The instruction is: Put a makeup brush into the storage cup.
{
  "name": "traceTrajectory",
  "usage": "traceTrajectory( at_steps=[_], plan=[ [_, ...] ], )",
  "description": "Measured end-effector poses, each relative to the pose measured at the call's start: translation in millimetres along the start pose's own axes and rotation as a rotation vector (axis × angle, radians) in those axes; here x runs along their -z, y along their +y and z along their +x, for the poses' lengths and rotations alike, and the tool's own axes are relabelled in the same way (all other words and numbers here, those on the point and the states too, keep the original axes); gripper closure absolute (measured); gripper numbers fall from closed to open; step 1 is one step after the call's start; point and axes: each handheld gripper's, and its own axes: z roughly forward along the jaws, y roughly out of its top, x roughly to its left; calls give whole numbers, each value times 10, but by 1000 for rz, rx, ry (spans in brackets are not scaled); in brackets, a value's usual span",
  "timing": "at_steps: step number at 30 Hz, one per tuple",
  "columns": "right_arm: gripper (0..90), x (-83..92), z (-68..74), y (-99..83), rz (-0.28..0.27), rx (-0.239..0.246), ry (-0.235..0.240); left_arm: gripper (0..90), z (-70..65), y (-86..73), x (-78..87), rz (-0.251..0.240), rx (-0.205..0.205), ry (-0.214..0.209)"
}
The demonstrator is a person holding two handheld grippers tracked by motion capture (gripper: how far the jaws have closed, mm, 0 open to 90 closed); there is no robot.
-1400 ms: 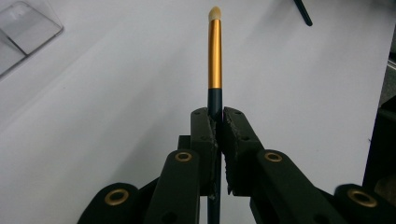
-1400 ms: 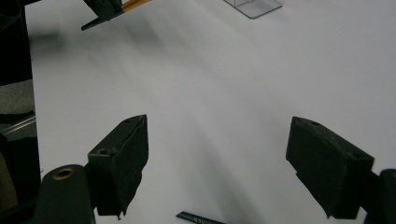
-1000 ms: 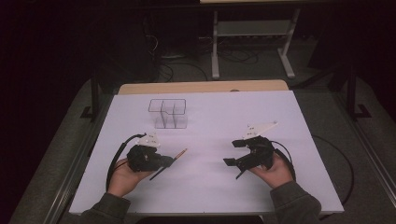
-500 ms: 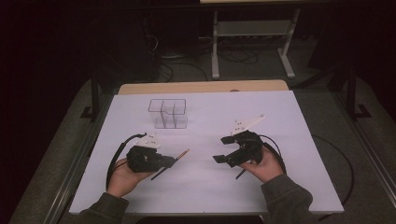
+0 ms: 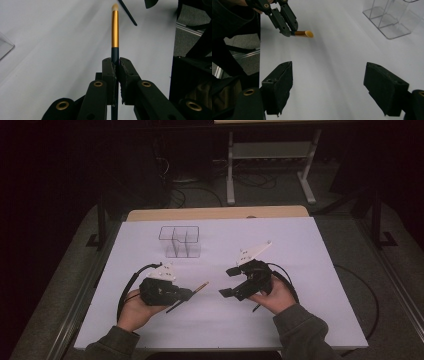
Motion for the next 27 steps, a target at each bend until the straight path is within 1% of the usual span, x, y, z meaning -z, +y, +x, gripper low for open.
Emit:
traceTrajectory(
  at_steps=[1, 3, 4, 5, 6, 7, 8, 10, 11, 14, 15, 16, 17, 19, 20, 21, 22, 23, 24, 26, 27],
  plan=[
    [229, -21, 9, 13, 5, 5, 9, 831, -12, 5, -14, -12, 11, -3],
    [236, -39, 13, 24, 11, 7, 18, 831, -2, 16, -19, -3, -9, -3],
    [236, -39, 13, 24, 11, 7, 18, 831, -2, 16, -19, -3, -9, -3],
    [252, -57, 12, 39, 7, 17, 31, 831, -7, 25, -35, -12, -11, -10],
    [258, -60, 17, 46, 9, 14, 35, 831, -7, 25, -35, -12, -11, -10],
    [263, -69, 14, 55, 7, 28, 40, 831, -17, 32, -47, -20, -10, -13],
    [266, -75, 20, 61, 5, 24, 46, 831, -17, 32, -47, -20, -10, -13],
    [269, -83, 14, 71, 9, 33, 44, 831, -28, 43, -54, -23, -17, -20],
    [284, -95, 25, 85, 4, 20, 52, 831, -33, 54, -59, -21, -30, -20],
    [318, -113, 22, 101, 3, 35, 67, 831, -43, 64, -69, -20, -26, -27],
    [329, -118, 29, 107, 0, 28, 82, 831, -41, 68, -70, -22, -30, -31],
    [346, -125, 29, 113, -6, 31, 103, 831, -40, 70, -71, -24, -31, -33],
    [362, -130, 37, 122, -11, 31, 115, 831, -39, 73, -73, -22, -35, -34],
    [373, -133, 56, 133, -11, 31, 123, 831, -45, 76, -78, -23, -32, -36],
    [393, -140, 60, 142, -10, 48, 122, 831, -46, 81, -85, -24, -37, -41],
    [408, -147, 71, 155, -6, 53, 129, 831, -49, 85, -87, -19, -40, -42],
    [422, -150, 81, 164, -1, 49, 140, 831, -54, 89, -88, -17, -42, -43],
    [437, -157, 79, 169, 0, 62, 140, 831, -57, 95, -93, -21, -52, -43],
    [455, -167, 87, 176, 6, 62, 149, 831, -66, 97, -99, -28, -51, -45],
    [502, -191, 90, 182, 15, 68, 164, 831, -77, 106, -98, -27, -53, -49],
    [528, -202, 88, 182, 16, 70, 178, 831, -89, 112, -106, -33, -52, -57]
  ],
)
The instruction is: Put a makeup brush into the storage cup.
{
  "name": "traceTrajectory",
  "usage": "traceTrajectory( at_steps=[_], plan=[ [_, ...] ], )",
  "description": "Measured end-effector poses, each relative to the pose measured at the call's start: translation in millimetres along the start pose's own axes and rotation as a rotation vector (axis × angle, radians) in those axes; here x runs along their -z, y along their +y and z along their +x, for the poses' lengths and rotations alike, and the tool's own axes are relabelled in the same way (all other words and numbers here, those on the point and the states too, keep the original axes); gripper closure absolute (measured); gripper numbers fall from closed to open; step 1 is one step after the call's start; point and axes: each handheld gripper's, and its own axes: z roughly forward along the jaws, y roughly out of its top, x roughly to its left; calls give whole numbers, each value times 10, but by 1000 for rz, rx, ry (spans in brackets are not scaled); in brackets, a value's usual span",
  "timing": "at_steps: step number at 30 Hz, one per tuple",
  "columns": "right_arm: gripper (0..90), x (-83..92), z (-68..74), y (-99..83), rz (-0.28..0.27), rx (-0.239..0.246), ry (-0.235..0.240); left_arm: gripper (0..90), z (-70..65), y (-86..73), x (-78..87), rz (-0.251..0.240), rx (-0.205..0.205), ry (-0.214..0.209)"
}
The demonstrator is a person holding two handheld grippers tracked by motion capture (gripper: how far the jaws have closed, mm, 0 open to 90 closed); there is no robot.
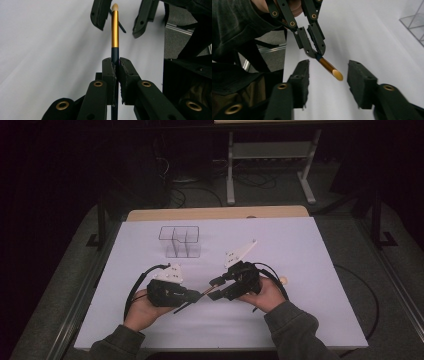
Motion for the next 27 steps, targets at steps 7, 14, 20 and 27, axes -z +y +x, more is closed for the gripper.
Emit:
traceTrajectory(
  at_steps=[7, 14, 20, 27],
  plan=[
    [670, -25, -34, -10, -5, -14, 56, 831, -3, 3, -4, 6, -23, -21],
    [765, -48, -56, -23, 1, -17, 97, 831, -10, 4, -15, 9, -24, -29],
    [827, -57, -110, -36, -23, -34, 168, 831, -27, 0, -54, 13, -38, -30],
    [833, -80, -113, -29, -5, -17, 170, 829, -20, -16, -89, 27, -42, -35]
  ],
)
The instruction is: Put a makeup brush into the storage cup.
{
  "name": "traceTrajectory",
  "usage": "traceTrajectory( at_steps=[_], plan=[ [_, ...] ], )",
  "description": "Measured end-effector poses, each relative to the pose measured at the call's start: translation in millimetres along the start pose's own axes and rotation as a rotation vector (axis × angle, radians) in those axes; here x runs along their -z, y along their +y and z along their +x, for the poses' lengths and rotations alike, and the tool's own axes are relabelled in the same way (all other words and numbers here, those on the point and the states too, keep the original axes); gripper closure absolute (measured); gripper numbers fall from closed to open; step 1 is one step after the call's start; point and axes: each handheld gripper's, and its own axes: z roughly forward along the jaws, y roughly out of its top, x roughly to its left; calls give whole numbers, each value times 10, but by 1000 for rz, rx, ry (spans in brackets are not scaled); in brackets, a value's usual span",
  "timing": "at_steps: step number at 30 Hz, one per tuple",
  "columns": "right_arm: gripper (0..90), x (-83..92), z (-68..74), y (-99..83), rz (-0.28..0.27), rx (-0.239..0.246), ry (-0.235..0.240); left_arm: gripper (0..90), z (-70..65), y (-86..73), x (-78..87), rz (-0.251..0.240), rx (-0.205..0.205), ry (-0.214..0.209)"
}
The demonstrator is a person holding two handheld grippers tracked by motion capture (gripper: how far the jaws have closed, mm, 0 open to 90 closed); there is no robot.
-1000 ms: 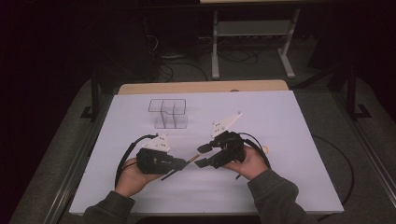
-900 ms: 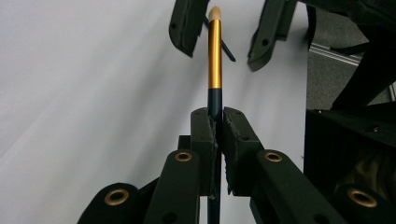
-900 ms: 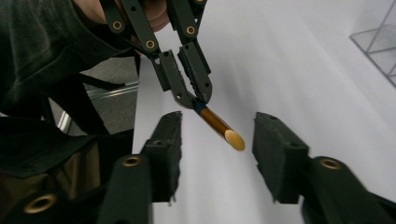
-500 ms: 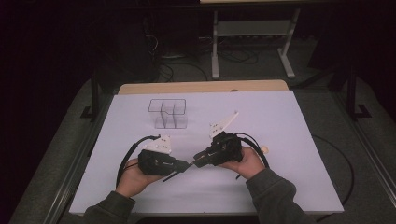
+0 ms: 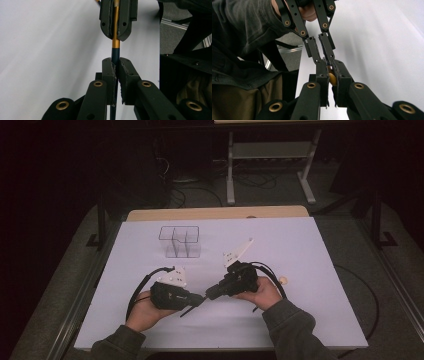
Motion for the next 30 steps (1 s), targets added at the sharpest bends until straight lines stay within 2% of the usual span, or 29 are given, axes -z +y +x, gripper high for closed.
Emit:
traceTrajectory(
  at_steps=[9, 16, 23, 30],
  plan=[
    [834, 32, 48, 39, 7, 34, -34, 796, 15, 1, 16, -18, 22, -8],
    [834, 55, 55, 69, 15, 46, -46, 741, 16, 12, 16, -8, 23, -2],
    [833, 71, 94, 137, 30, 59, -46, 776, 26, -13, 25, 31, 14, 5],
    [833, 79, 108, 188, 35, 84, -41, 815, 10, -21, 38, 17, 26, -8]
  ],
)
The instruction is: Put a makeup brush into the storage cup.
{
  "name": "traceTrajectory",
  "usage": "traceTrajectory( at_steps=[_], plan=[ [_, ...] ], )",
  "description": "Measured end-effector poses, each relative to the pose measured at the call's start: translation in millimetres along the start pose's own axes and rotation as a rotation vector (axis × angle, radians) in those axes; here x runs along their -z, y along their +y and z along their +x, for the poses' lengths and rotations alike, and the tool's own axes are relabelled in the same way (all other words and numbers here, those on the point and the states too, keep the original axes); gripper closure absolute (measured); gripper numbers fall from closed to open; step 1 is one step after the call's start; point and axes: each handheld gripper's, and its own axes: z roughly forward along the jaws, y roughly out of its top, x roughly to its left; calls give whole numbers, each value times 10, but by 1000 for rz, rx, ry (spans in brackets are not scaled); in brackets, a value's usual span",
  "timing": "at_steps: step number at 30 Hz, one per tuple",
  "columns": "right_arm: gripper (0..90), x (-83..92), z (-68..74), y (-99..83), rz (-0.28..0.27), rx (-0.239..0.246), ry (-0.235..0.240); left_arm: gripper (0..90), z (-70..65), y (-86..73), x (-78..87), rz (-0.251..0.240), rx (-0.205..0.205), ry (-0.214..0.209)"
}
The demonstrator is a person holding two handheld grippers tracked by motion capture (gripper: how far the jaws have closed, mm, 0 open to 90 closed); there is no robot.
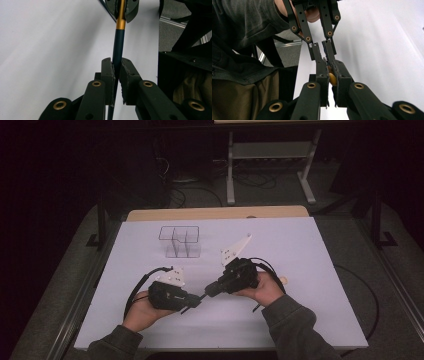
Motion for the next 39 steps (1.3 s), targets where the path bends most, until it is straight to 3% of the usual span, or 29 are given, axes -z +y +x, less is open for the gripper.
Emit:
traceTrajectory(
  at_steps=[4, 10, 12, 15, 20, 26, 29, 39],
  plan=[
    [833, -2, 6, 19, 11, 4, 1, 821, -4, -4, 7, 4, -13, -1],
    [810, 13, 4, 19, -28, 3, 2, 834, -27, -12, 29, -23, -14, 14],
    [680, 27, 7, 11, -70, -13, -4, 835, -25, -25, 33, -39, -8, 22],
    [654, 18, 9, -15, -87, -27, -15, 835, -2, -65, 65, -70, -1, 26],
    [684, -22, -22, -78, -133, -46, -27, 835, -5, -95, 96, -132, 48, 19],
    [733, -49, -27, -94, -169, -55, -3, 835, 9, -96, 95, -133, 44, 23],
    [811, -62, -17, -89, -165, -46, -1, 836, 2, -93, 71, -138, 39, 22],
    [831, -53, -20, -80, -144, -52, 26, 820, -14, -94, 49, -128, 20, 18]
  ],
)
